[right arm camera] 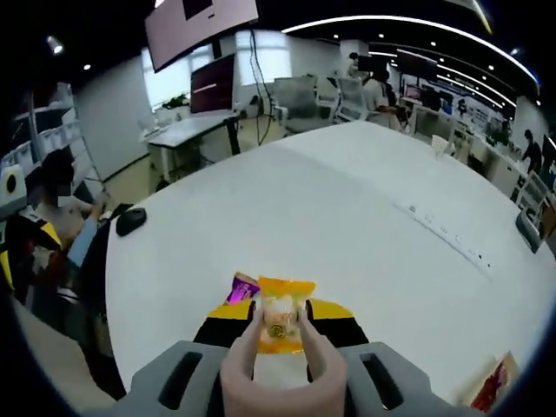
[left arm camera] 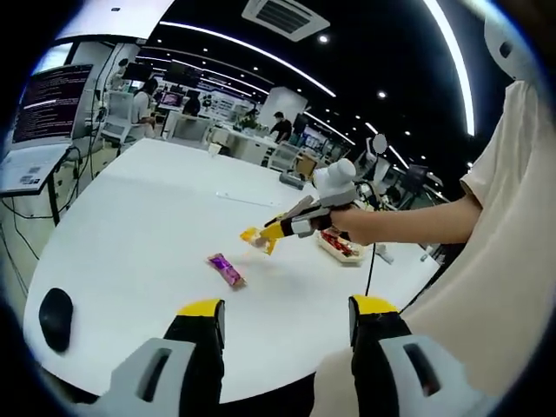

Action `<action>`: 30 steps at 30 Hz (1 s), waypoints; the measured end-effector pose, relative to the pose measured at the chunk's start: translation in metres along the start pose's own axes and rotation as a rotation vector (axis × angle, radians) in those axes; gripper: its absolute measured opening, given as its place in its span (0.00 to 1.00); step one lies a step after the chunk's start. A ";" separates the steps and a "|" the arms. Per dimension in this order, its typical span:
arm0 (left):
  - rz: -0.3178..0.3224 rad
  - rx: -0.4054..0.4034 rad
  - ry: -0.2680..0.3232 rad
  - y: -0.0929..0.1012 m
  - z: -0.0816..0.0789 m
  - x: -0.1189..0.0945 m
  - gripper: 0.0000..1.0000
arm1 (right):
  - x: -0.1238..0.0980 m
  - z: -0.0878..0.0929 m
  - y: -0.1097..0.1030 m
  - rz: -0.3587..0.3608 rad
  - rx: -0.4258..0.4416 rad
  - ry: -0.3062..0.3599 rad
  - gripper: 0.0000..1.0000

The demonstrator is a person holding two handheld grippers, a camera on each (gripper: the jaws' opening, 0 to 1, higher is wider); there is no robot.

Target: Place the target food into the container with the food tongs after gripping and lifting it, then release it inside without dropping or visibly crushing the food.

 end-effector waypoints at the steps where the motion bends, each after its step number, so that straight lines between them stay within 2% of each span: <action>1: 0.006 0.001 -0.001 0.001 -0.001 0.002 0.57 | -0.001 -0.001 0.000 0.001 0.000 0.003 0.22; 16: 0.050 0.046 -0.025 0.027 0.001 0.018 0.57 | -0.049 -0.022 0.022 0.074 0.005 0.108 0.22; 24: 0.071 0.070 -0.036 0.044 0.004 0.028 0.57 | -0.074 -0.026 0.034 0.109 0.006 0.150 0.22; 30: 0.087 0.087 -0.043 0.055 0.004 0.037 0.57 | -0.093 -0.022 0.046 0.141 0.012 0.169 0.22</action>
Point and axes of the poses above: the point that each gripper's makers call its tool centre point, and the gripper's own axes: x roughly forward along the fingers, y roughly to its right, z roughly out of its underside, the point moved 4 cm from there along -x, roughly backward along the fingers, and after that the axes turned 11 degrees about -x, right-handed, at the moved point
